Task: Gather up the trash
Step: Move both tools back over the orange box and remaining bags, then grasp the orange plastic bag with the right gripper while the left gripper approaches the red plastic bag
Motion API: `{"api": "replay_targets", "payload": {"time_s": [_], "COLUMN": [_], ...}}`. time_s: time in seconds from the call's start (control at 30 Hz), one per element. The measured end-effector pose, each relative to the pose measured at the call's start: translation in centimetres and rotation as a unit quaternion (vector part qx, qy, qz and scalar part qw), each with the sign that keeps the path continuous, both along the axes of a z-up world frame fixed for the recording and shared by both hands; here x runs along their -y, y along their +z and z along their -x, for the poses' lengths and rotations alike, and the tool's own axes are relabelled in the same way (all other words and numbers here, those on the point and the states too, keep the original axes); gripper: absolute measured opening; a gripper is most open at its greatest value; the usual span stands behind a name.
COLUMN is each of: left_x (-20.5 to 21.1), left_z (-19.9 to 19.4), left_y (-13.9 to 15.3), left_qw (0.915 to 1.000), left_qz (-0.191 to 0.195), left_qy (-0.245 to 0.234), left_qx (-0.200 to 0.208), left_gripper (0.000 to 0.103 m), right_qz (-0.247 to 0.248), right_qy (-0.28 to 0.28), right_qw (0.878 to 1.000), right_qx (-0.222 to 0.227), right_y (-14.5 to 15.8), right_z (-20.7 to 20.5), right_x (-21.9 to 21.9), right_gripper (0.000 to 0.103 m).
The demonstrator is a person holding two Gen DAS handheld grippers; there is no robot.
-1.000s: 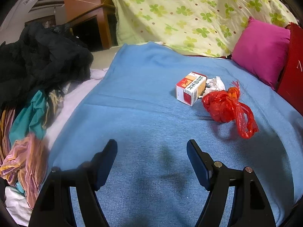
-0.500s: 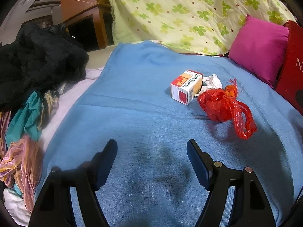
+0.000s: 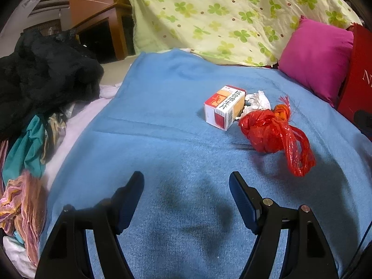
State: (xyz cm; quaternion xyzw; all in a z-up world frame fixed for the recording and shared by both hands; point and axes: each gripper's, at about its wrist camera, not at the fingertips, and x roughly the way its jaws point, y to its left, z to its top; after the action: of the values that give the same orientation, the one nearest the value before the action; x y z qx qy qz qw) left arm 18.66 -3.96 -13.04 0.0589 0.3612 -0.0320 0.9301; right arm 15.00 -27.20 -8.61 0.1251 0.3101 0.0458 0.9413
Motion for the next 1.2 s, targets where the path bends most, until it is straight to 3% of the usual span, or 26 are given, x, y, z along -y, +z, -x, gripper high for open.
{"api": "replay_targets", "payload": {"time_s": [0.2,0.57,0.67,0.8,1.2], "left_x": [0.0,0.0,0.1,0.1,0.8], "left_z": [-0.9,-3.2,-3.7,-4.4,-6.5], "left_y": [0.1,0.8,1.0,1.1,0.5], "left_qw": [0.9999,0.9968,0.9958,0.9946,0.9928], "left_qz": [0.015,0.079,0.090,0.103,0.120], "left_qy": [-0.003,-0.009,-0.007,-0.003,0.000], "left_qx": [0.000,0.012,0.016,0.015,0.004], "left_gripper": [0.076,0.076,0.076,0.076,0.076], "right_qz": [-0.020,-0.100,-0.120,-0.107,-0.120], "right_qy": [-0.007,-0.018,-0.016,-0.016,-0.028], "right_qw": [1.000,0.993,0.989,0.990,0.985], "right_qx": [-0.009,-0.065,-0.084,-0.089,-0.119], "right_y": [-0.3,-3.0,-4.0,-4.6,-6.8], "right_z": [-1.4,-7.1,-8.5,-10.3,-15.8], "right_x": [0.5,2.6,2.7,2.3,2.6], "right_gripper": [0.068,0.067,0.053,0.045,0.045]}}
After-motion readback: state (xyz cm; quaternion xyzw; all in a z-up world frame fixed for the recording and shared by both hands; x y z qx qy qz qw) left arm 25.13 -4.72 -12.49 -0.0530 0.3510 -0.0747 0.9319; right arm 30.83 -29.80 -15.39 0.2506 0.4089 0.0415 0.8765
